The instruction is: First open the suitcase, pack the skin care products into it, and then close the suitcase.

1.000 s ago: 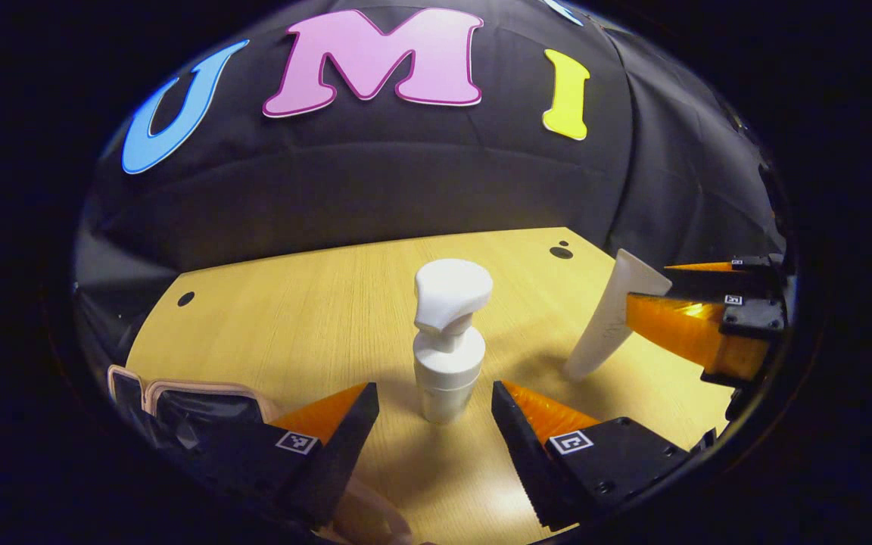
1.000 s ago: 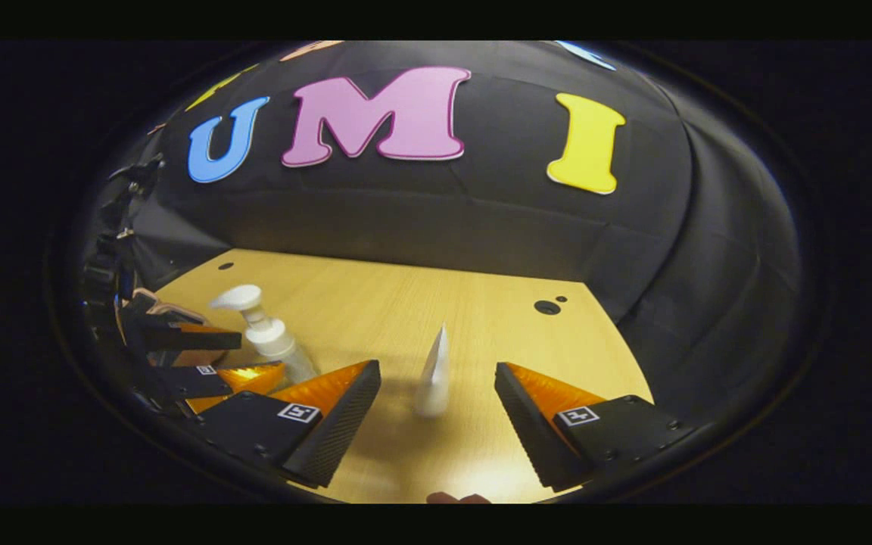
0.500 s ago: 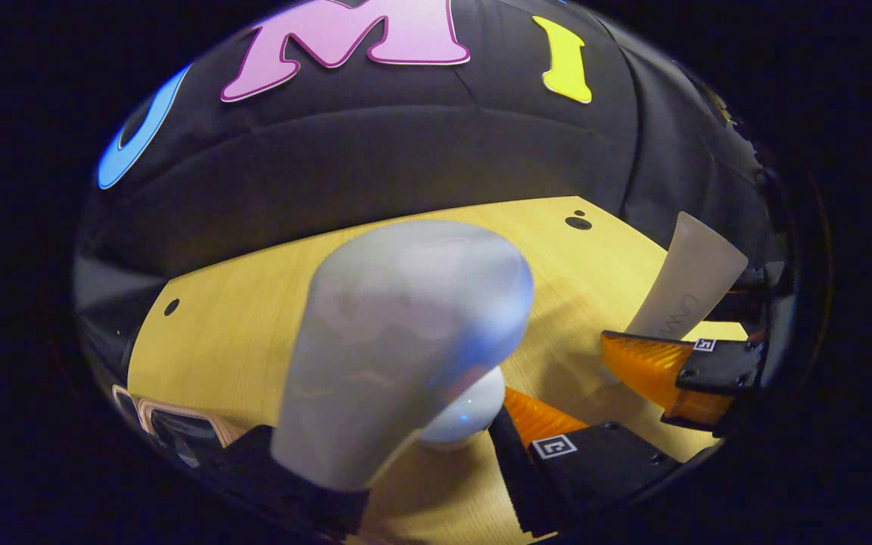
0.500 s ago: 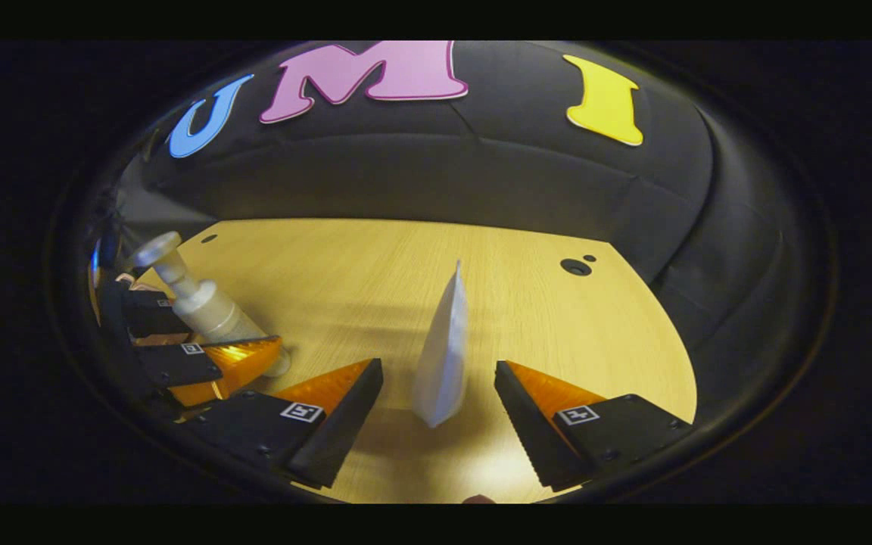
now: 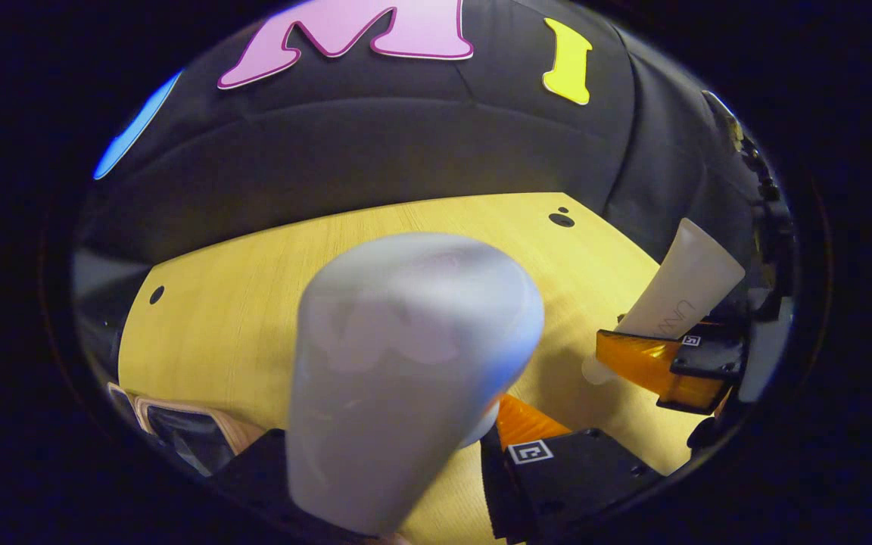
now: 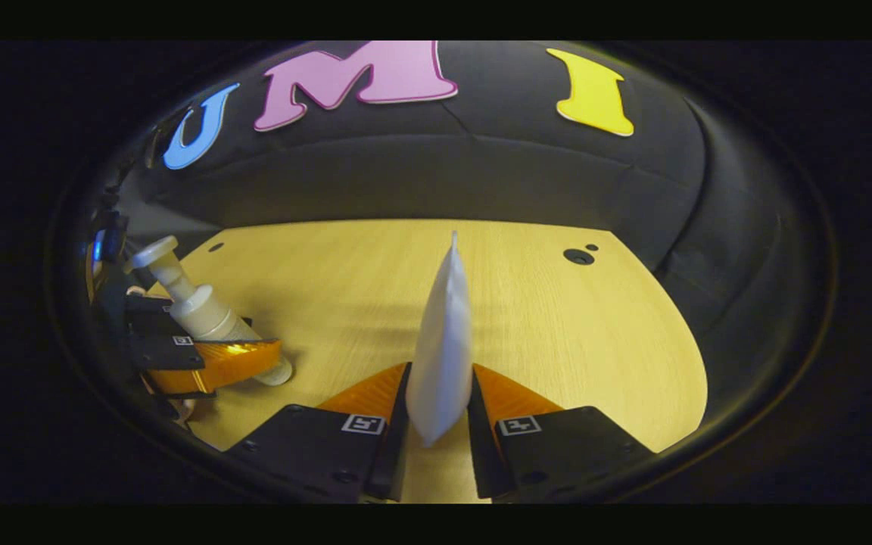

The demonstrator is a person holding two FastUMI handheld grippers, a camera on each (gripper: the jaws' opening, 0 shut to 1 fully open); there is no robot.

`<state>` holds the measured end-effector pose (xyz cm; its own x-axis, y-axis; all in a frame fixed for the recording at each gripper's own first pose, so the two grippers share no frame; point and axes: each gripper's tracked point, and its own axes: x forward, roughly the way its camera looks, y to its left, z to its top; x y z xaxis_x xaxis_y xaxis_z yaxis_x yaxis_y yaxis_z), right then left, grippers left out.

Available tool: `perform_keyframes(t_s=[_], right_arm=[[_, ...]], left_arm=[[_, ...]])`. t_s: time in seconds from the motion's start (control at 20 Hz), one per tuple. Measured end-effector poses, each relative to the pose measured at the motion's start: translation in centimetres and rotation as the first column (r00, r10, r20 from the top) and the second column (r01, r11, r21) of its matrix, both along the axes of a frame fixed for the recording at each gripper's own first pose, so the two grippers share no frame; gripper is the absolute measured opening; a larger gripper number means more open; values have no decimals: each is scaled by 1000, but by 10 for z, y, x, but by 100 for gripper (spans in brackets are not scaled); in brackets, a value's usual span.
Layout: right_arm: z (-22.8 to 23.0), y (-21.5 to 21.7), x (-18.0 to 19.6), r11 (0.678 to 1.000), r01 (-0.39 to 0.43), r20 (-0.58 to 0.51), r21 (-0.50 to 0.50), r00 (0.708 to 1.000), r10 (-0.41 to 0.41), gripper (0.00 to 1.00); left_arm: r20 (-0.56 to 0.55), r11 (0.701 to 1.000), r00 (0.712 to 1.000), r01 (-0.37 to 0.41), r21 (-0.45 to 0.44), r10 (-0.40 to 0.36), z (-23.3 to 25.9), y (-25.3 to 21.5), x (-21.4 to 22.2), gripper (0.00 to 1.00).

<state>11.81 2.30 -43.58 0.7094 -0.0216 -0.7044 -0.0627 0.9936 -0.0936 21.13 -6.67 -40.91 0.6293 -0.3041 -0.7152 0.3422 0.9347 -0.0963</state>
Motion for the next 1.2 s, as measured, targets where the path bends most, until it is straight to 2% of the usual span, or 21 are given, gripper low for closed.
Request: perform_keyframes(t_s=[0.25,0.35,0.4,0.5,0.7,0.75,0.85,1.0,1.1,1.2], right_arm=[[63,16,-30,1000,-30,84,-10,996,31,39],[87,29,-45,1000,-21,115,13,993,20,39],[98,37,-51,1000,-20,137,19,990,17,39],[110,48,-62,1000,-24,164,17,986,20,39],[125,71,-81,999,-35,193,30,981,29,39],[128,76,-87,999,-37,197,33,980,30,39],[135,83,-93,999,-42,211,35,977,33,39],[143,89,-108,998,-49,222,30,974,42,39],[147,87,-120,998,-56,220,43,974,45,39],[146,79,-125,998,-64,220,22,974,58,39]], left_arm=[[1,1000,1000,9,-14,-9,74,56,-42,53],[-60,998,997,-58,-14,57,96,105,-69,53],[-110,994,988,-108,-2,107,101,135,-87,53],[-201,989,968,-148,29,151,96,170,-112,53],[-360,981,923,-74,182,136,72,233,-163,53],[-393,978,909,-66,196,140,67,239,-168,54],[-485,980,863,-53,194,143,48,244,-180,53],[-591,970,789,-26,242,168,13,256,-192,54],[-695,959,692,11,284,197,-17,266,-208,53],[-724,945,646,11,328,243,-40,276,-216,53]])
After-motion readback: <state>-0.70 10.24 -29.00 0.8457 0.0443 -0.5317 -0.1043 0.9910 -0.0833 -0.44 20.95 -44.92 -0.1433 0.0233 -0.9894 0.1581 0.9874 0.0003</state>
